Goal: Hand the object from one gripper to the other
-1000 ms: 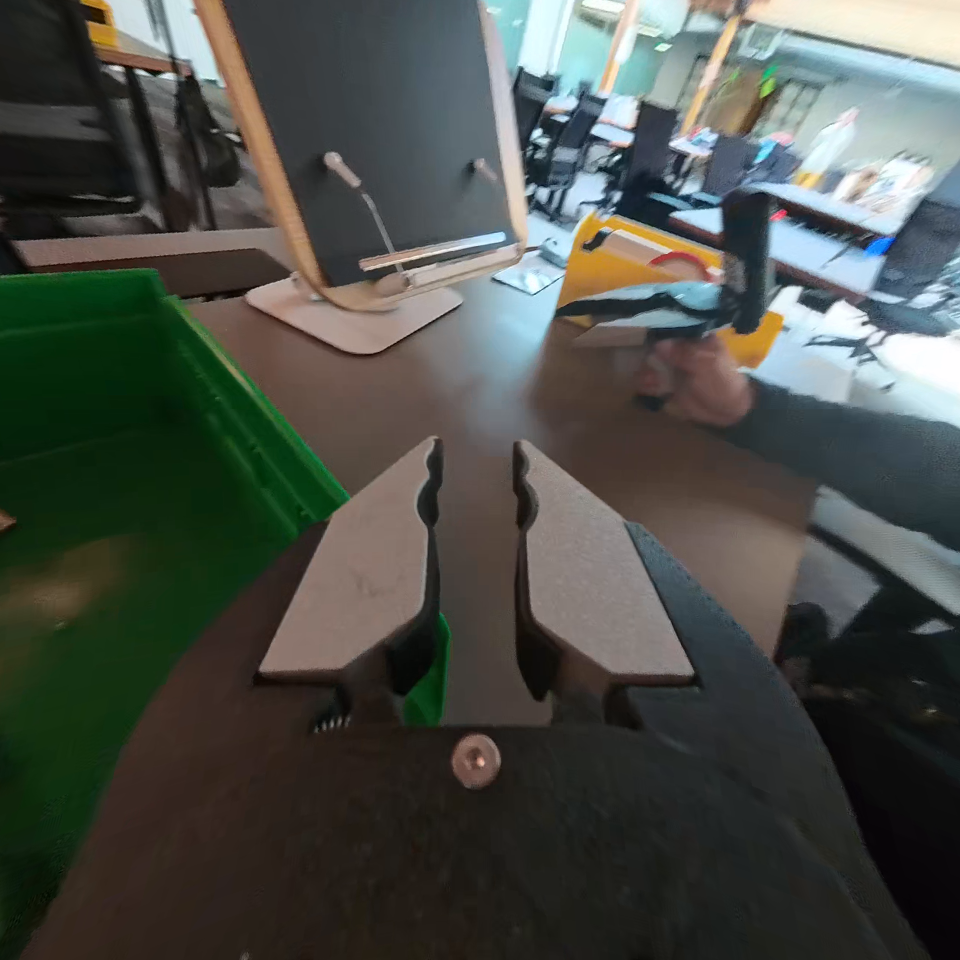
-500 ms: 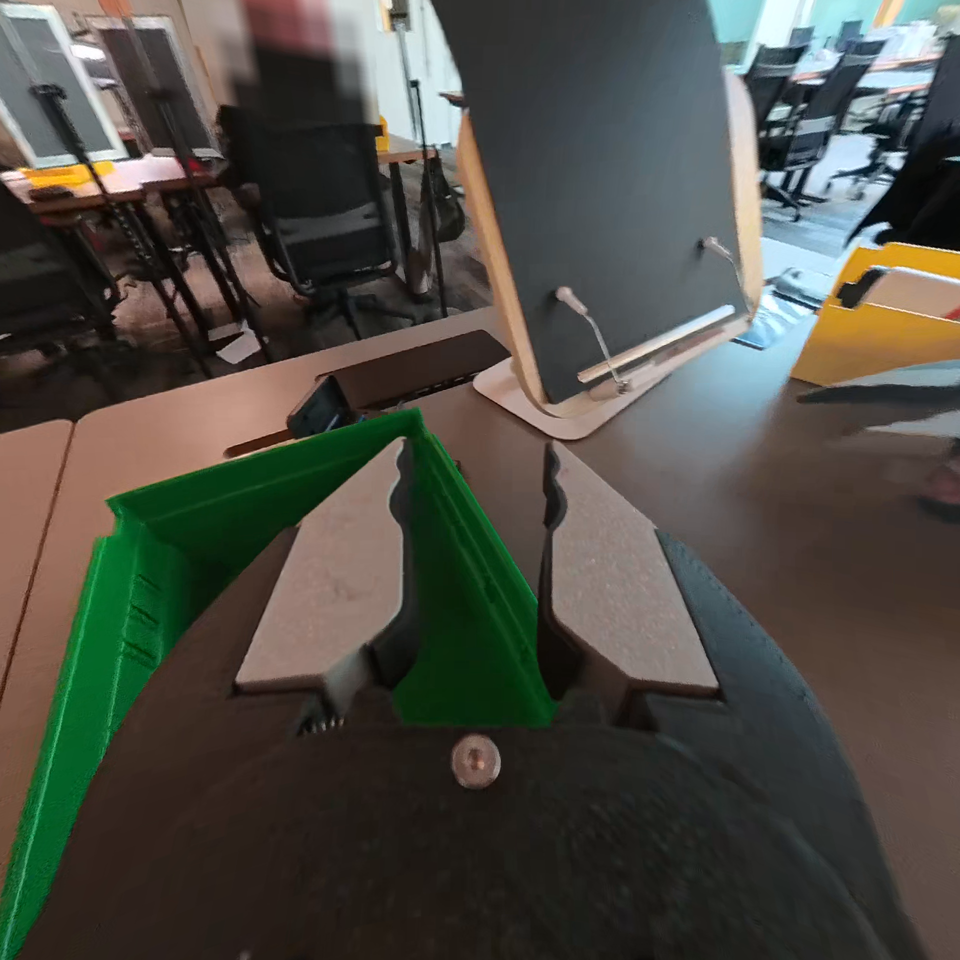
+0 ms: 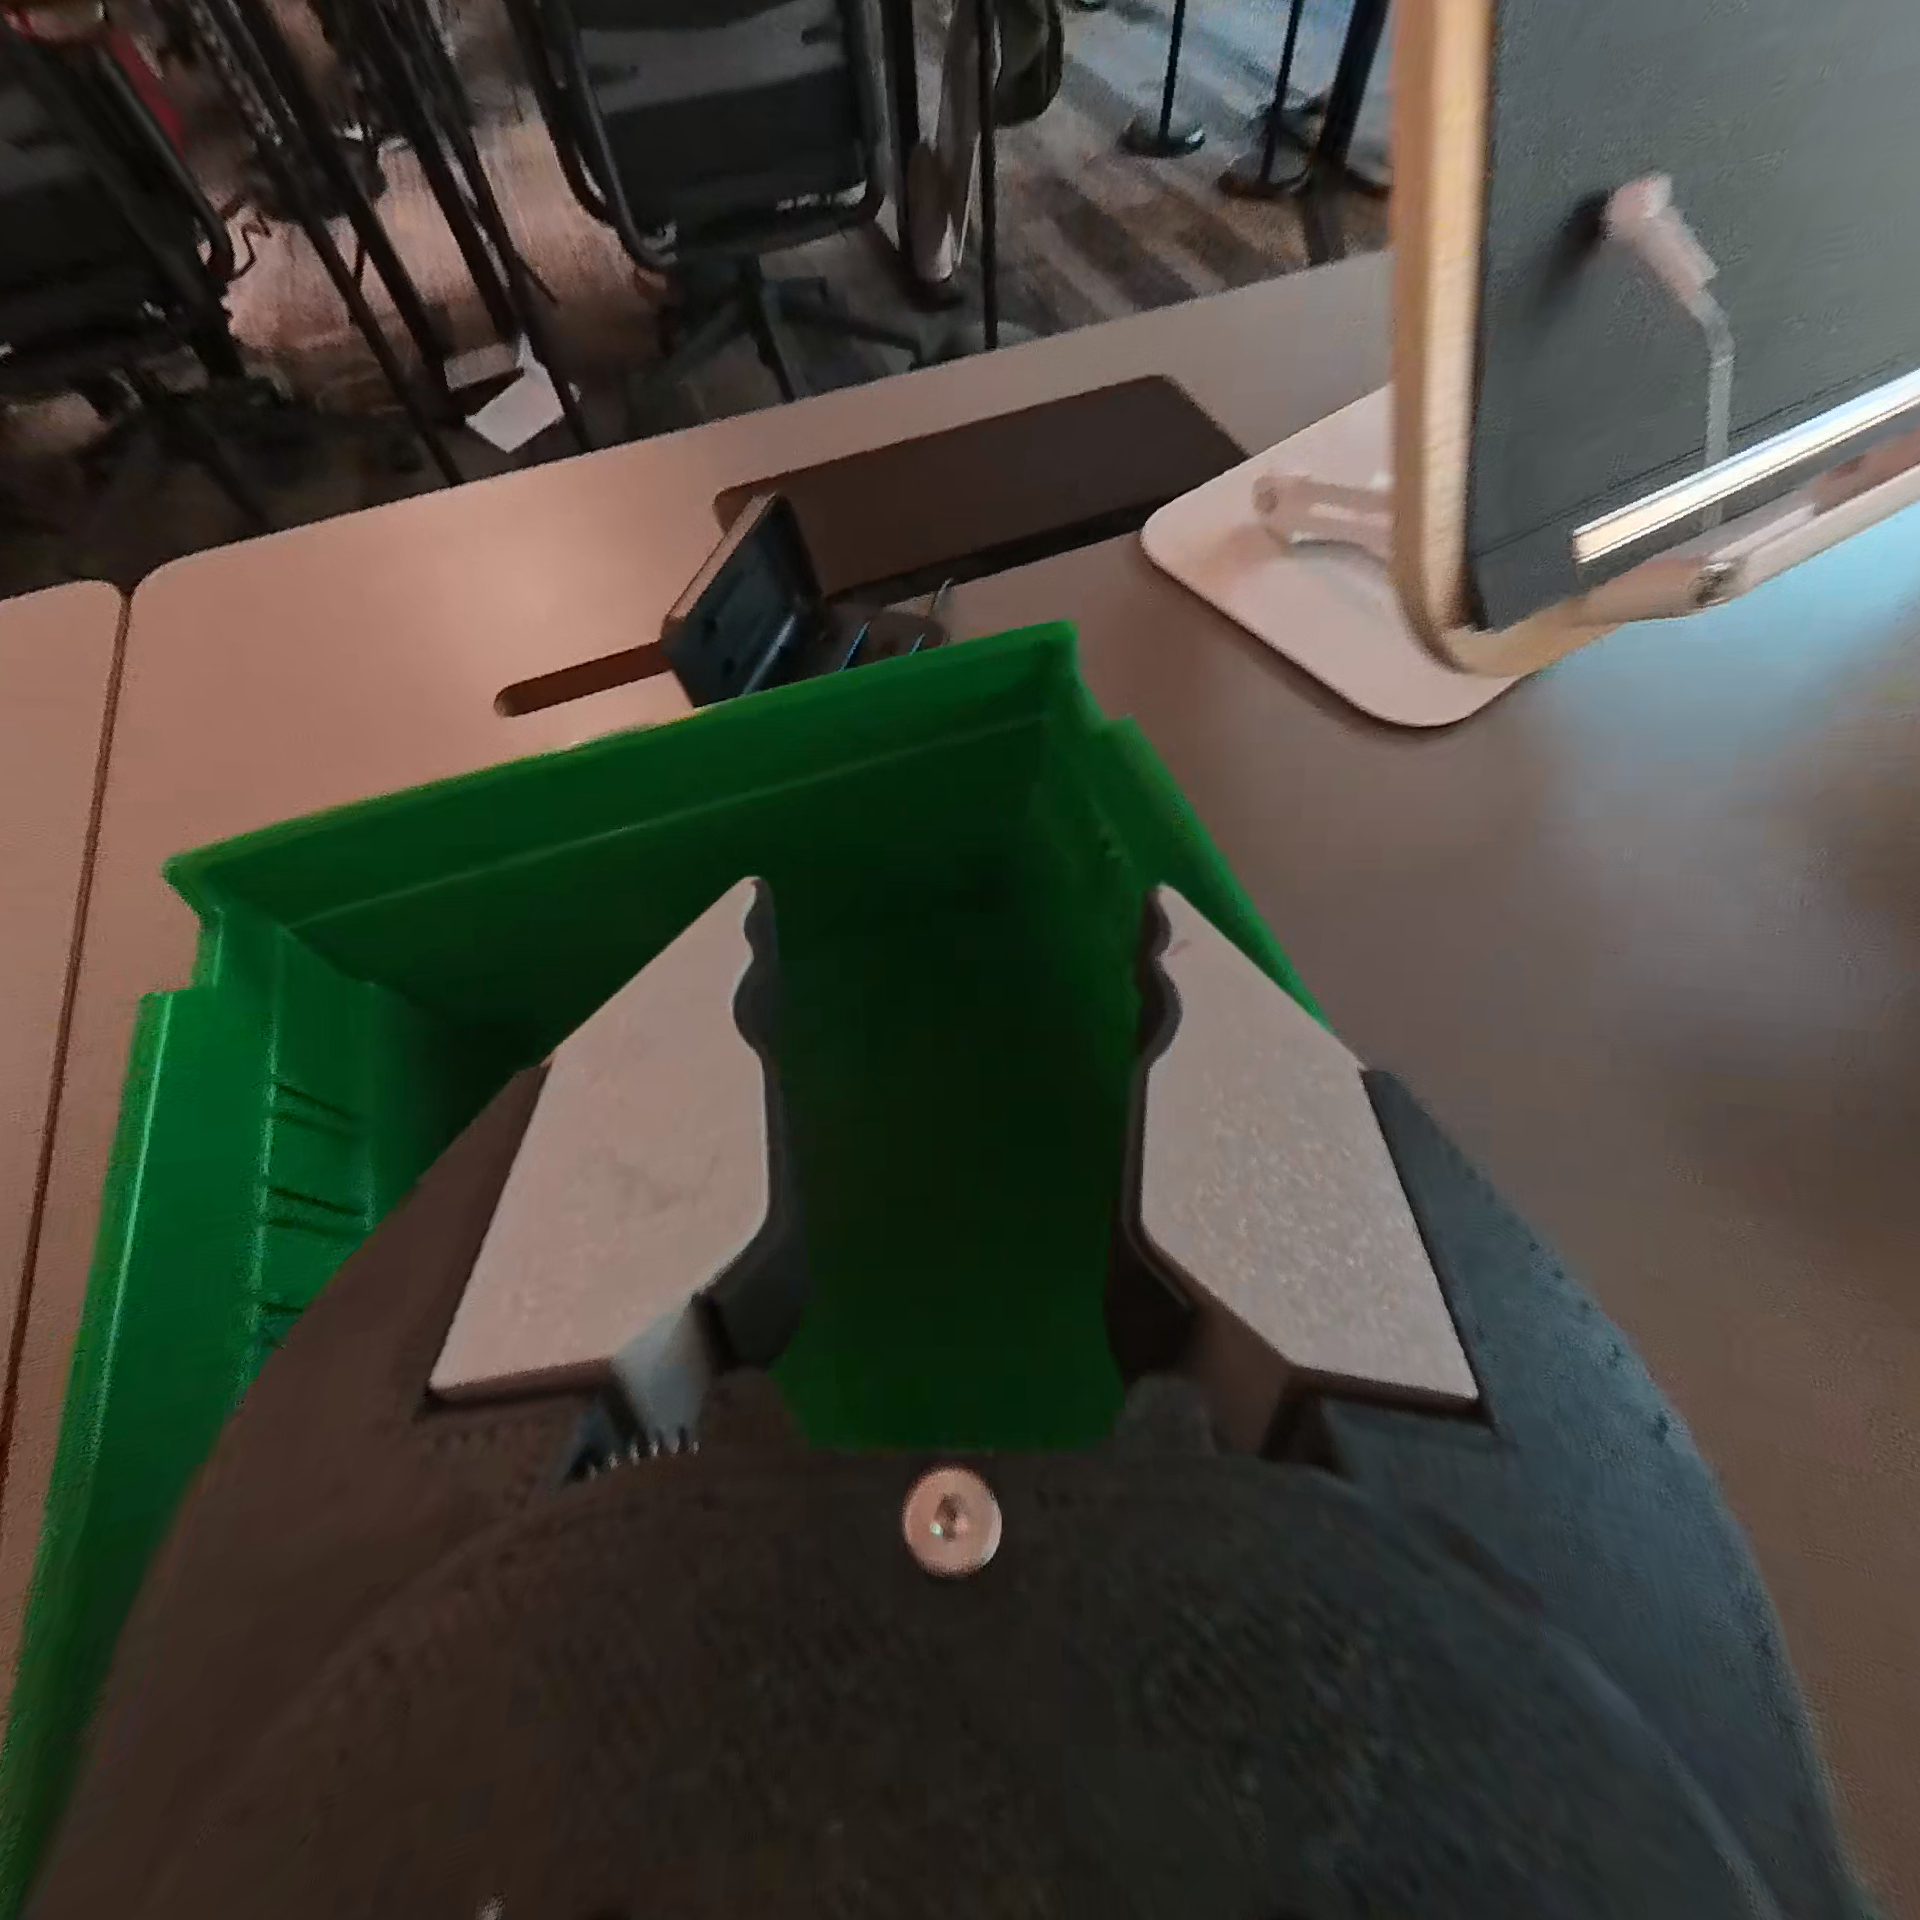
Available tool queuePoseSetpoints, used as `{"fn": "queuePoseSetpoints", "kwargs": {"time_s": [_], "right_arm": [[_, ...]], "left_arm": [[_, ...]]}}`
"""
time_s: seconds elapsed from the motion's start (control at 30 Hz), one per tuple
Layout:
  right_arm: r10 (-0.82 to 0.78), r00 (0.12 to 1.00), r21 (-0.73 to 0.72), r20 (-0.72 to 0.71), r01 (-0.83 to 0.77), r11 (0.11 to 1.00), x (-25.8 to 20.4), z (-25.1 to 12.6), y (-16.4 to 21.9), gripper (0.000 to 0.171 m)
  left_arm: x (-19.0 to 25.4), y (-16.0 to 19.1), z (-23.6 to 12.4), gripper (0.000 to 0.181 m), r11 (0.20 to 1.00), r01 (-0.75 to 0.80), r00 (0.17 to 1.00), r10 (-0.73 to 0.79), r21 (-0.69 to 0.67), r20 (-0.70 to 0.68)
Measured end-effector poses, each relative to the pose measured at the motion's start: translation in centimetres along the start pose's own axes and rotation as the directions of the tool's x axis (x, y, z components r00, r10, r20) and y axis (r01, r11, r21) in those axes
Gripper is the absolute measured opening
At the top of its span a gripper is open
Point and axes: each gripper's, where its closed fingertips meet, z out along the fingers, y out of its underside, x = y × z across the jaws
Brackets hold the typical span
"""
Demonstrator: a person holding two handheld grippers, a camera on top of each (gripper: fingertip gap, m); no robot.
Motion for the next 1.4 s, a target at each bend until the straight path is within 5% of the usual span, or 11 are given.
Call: {"fn": "queuePoseSetpoints", "kwargs": {"time_s": [0.2,0.3,0.4,0.57,0.83,1.3,1.4], "right_arm": [[-0.017,1.000,-0.023,-0.007,0.017,1.000,-0.1,0.3,0.3,0.074],[-0.030,1.000,-0.032,-0.008,0.030,0.999,-0.2,0.4,0.4,0.072],[-0.047,0.999,-0.028,0.003,0.047,0.998,-0.5,0.3,0.4,0.072],[-0.072,0.997,-0.030,0.009,0.072,0.997,-0.8,0.4,0.4,0.072],[-0.121,0.992,-0.042,0.031,0.122,0.992,-1.8,0.4,0.7,0.071],[-0.173,0.982,-0.072,0.072,0.178,0.981,-2.8,0.7,1.2,0.070],[-0.183,0.980,-0.074,0.078,0.189,0.979,-3.0,0.7,1.3,0.069]], "left_arm": [[-1.8,2.5,1.2,0.076,0.970,-0.155,0.987,0.146,-0.187,-0.062],[-1.9,3.7,1.1,0.063,0.918,-0.287,0.956,0.260,-0.274,-0.133],[-2.8,5.4,1.8,0.060,0.810,-0.449,0.893,0.416,-0.378,-0.172],[-5.4,8.8,2.5,0.060,0.621,-0.518,0.848,0.461,-0.589,-0.260],[-6.0,10.2,2.8,0.055,0.361,-0.787,0.607,0.600,-0.500,-0.522],[-7.9,10.5,3.6,0.063,0.311,-0.748,0.660,0.449,-0.586,-0.603],[-7.2,10.7,3.6,0.052,0.316,-0.769,0.639,0.409,-0.556,-0.652]]}}
